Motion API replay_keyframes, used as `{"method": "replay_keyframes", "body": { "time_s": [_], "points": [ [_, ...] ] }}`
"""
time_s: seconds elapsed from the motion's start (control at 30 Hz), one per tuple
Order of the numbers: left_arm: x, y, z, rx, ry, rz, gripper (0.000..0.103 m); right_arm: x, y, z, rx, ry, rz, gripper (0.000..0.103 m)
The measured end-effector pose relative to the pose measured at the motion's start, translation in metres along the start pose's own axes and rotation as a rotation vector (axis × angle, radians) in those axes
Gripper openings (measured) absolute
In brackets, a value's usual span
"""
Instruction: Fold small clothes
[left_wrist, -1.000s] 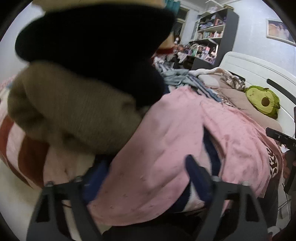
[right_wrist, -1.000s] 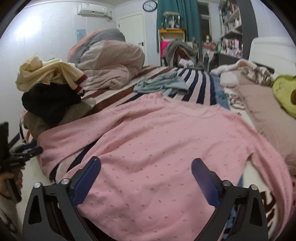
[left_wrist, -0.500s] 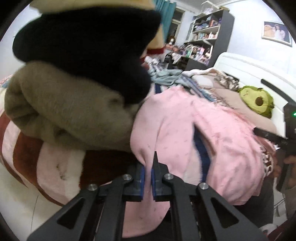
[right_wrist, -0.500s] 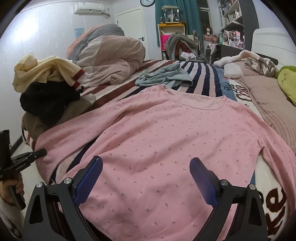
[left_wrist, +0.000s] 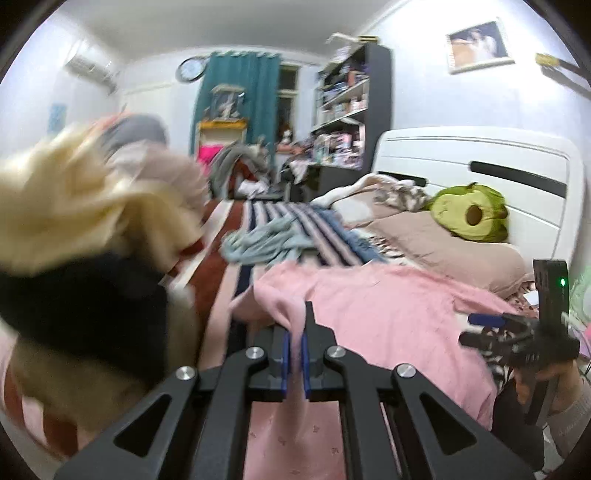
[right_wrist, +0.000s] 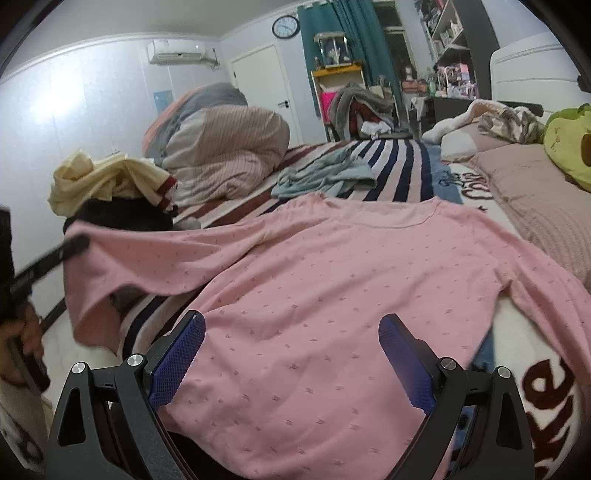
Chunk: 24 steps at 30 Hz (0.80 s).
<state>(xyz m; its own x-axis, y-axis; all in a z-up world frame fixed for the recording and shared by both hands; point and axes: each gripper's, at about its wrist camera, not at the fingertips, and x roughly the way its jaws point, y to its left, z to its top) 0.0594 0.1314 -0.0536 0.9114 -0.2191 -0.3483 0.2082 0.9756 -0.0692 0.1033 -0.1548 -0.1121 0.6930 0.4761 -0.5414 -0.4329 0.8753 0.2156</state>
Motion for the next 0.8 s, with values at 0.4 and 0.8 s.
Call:
{"method": "replay_keyframes", "body": {
  "time_s": [0.4,0.8],
  "points": [
    [0.113,-0.164,0.004,0.097,0.193,-0.348,0.003,-0.046,-0.082,-0.008,0.084,-0.095,-0.118,0.094],
    [0.157,-0.212,-0.056,0.103,0.419,-0.493,0.014,-0.042,-0.127,-0.023,0.147,-0.069,-0.163,0.094]
  ]
}}
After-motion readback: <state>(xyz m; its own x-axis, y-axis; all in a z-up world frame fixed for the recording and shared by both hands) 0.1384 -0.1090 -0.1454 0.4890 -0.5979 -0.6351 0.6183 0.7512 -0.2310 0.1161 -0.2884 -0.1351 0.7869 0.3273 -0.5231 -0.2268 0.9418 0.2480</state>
